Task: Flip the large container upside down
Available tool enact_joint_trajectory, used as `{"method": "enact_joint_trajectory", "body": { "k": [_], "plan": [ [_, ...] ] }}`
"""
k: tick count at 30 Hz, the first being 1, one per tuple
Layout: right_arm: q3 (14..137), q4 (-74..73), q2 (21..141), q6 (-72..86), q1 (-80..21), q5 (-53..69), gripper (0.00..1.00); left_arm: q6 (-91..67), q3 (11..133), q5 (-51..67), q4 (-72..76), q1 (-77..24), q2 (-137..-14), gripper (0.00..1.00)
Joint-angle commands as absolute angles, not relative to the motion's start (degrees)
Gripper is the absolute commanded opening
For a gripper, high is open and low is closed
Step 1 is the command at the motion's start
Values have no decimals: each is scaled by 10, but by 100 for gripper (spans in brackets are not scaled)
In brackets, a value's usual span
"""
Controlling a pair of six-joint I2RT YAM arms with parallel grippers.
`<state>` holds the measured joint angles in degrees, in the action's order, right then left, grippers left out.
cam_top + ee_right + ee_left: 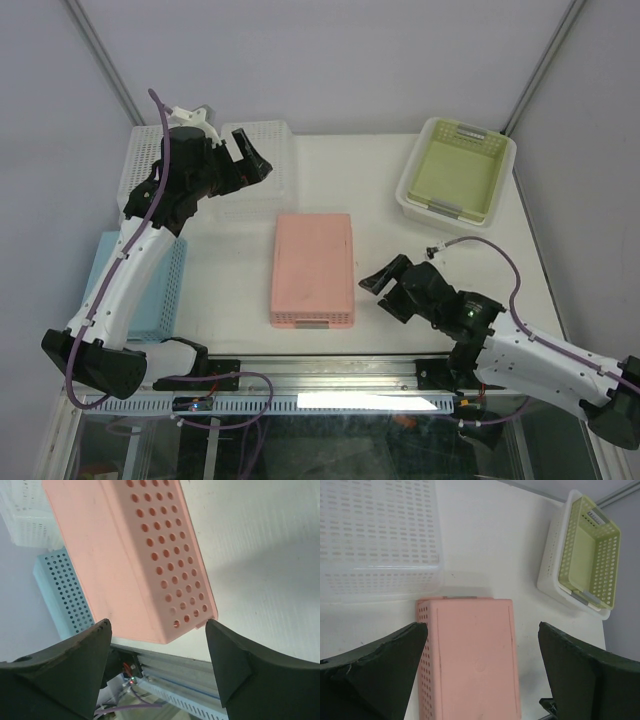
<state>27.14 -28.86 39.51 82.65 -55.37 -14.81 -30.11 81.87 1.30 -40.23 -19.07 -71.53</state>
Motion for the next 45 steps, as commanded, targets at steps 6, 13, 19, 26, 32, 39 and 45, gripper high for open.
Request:
{"method": "enact_joint_trajectory", "body": {
  "k": [6, 13, 19, 26, 32, 39, 45],
  "plan": [
    [424, -273, 567, 550, -534, -166, 78, -301, 809, 42, -366, -192, -709, 99],
    [477, -148, 691, 452, -362, 8, 78, -288, 807, 53, -367, -192, -701, 99],
    [546, -135, 801, 393, -313, 72, 72, -284, 805, 50, -370, -192, -701, 99],
    [560, -107, 834, 388, -313, 104, 61, -281, 800, 49, -370, -192, -701, 99],
    [550, -101, 862, 394, -313, 126, 51, -278, 797, 51, -370, -192, -701, 99],
    [533, -91, 862, 398, -313, 134, 40, -277, 796, 50, -372, -192, -701, 99],
    [512, -79, 861, 406, -313, 147, 32, -278, 796, 51, -371, -192, -703, 99]
  ]
}}
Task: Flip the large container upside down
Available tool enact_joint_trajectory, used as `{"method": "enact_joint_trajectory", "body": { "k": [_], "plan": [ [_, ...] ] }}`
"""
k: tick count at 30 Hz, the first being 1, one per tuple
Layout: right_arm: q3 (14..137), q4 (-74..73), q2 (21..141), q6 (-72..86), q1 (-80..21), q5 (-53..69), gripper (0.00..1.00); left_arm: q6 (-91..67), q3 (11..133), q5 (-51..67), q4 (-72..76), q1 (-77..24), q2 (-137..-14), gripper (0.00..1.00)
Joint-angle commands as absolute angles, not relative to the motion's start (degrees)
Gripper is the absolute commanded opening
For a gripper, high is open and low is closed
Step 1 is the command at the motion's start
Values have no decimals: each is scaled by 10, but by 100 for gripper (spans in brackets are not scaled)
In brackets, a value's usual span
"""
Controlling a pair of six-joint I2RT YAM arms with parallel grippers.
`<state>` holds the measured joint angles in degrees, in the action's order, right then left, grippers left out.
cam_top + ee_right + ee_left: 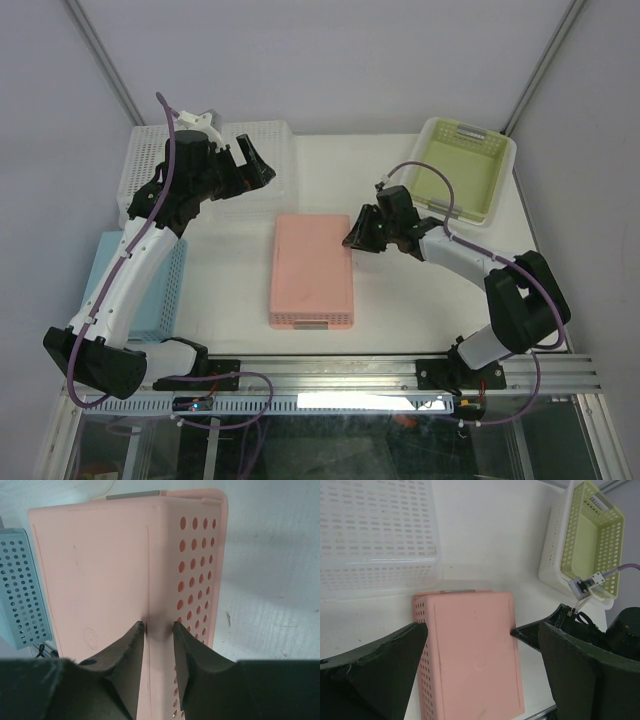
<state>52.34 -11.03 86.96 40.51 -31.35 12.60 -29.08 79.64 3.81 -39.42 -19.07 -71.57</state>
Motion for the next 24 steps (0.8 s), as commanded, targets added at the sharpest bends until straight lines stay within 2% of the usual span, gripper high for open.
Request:
{"method": "enact_joint_trajectory", "body": {
  "k": [1, 8, 16, 24],
  "plan": [
    [508, -78, 862, 407, -313, 149, 31, -279, 796, 51, -371, -192, -703, 99],
    [479, -68, 848, 427, -327, 163, 25, -278, 796, 49, -372, -192, -702, 99],
    [450, -33, 830, 542, -411, 125, 25, -280, 795, 49, -372, -192, -701, 99],
    [506, 28, 902, 636, -486, 75, 25, -279, 792, 46, -375, -192, -693, 99]
  ]
}}
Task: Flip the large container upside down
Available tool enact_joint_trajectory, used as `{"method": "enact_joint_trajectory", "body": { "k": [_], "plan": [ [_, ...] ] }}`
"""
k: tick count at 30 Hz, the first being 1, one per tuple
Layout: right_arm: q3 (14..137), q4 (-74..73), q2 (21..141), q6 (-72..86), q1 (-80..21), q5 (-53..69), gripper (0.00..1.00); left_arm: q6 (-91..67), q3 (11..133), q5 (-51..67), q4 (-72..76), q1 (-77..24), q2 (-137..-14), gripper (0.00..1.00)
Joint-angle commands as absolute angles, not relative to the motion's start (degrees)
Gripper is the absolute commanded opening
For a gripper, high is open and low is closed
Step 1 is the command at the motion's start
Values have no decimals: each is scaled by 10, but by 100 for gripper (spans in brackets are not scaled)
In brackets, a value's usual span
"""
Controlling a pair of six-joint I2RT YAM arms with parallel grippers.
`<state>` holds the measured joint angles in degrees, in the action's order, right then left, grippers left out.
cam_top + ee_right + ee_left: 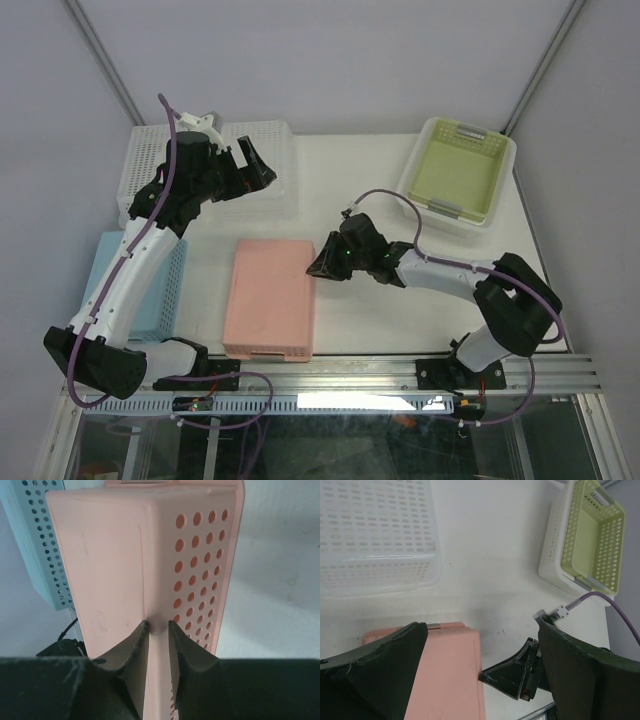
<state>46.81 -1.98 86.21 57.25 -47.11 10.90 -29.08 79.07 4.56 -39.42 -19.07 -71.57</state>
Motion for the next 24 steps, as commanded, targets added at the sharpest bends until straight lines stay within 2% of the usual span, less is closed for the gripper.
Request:
{"method": "enact_joint_trajectory", "body": {
  "k": [1, 11, 24],
  "plan": [
    [520, 35, 915, 645, -489, 72, 24, -278, 791, 45, -376, -192, -690, 99],
    [612, 45, 1013, 659, -493, 63, 23, -268, 793, 32, -388, -191, -678, 99],
    [633, 77, 1060, 702, -482, 84, 20, -265, 792, 31, -389, -192, -675, 99]
  ]
}}
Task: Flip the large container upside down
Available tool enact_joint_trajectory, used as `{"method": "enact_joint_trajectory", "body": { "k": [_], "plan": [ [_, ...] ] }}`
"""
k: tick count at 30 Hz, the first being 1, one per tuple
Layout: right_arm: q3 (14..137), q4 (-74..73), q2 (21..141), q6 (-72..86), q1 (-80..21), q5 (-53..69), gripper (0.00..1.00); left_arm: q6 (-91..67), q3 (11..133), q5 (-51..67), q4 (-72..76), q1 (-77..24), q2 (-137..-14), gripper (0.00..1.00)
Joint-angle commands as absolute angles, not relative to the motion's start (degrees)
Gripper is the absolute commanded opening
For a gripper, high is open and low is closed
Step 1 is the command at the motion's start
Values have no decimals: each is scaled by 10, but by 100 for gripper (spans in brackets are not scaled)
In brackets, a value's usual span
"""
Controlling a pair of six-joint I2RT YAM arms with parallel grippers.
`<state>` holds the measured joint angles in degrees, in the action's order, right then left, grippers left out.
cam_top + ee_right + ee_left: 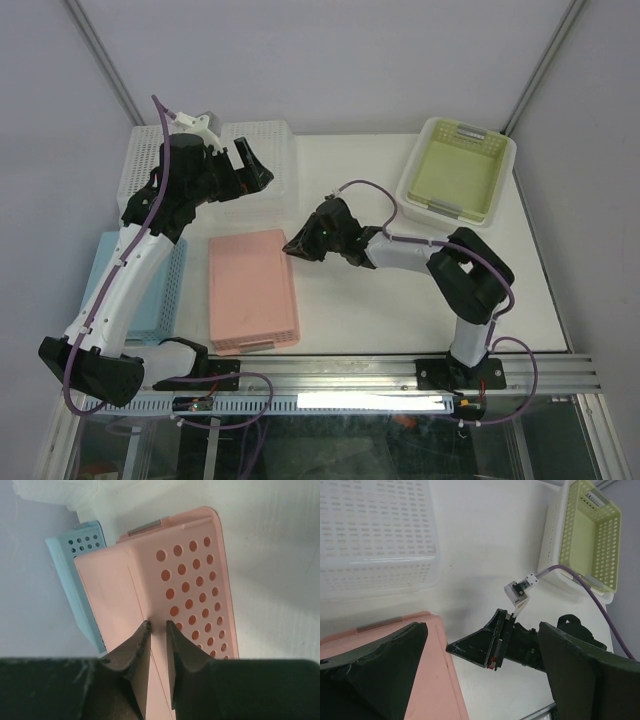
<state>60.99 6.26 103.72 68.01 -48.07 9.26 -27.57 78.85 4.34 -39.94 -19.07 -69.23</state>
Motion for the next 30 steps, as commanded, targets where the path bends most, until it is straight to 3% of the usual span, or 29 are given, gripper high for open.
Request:
{"method": "enact_joint_trajectory", "body": {
  "k": [1, 9, 11, 14, 16, 24, 30],
  "plan": [
    [635, 81, 1064, 711, -484, 83, 19, -265, 792, 31, -389, -192, -674, 99],
    [641, 113, 1083, 760, -495, 93, 21, -262, 791, 29, -392, -192, -673, 99],
    [629, 116, 1067, 747, -495, 91, 28, -260, 793, 28, -393, -192, -673, 99],
    [611, 90, 1027, 698, -495, 80, 48, -258, 796, 26, -395, -191, -675, 99],
    [605, 52, 1004, 651, -497, 84, 55, -256, 797, 26, -395, -192, -677, 99],
    [547, 13, 913, 547, -517, 106, 61, -260, 803, 37, -395, -192, -690, 99],
    [569, 2, 929, 508, -554, 138, 63, -263, 800, 37, -394, -192, -688, 99]
  ]
}}
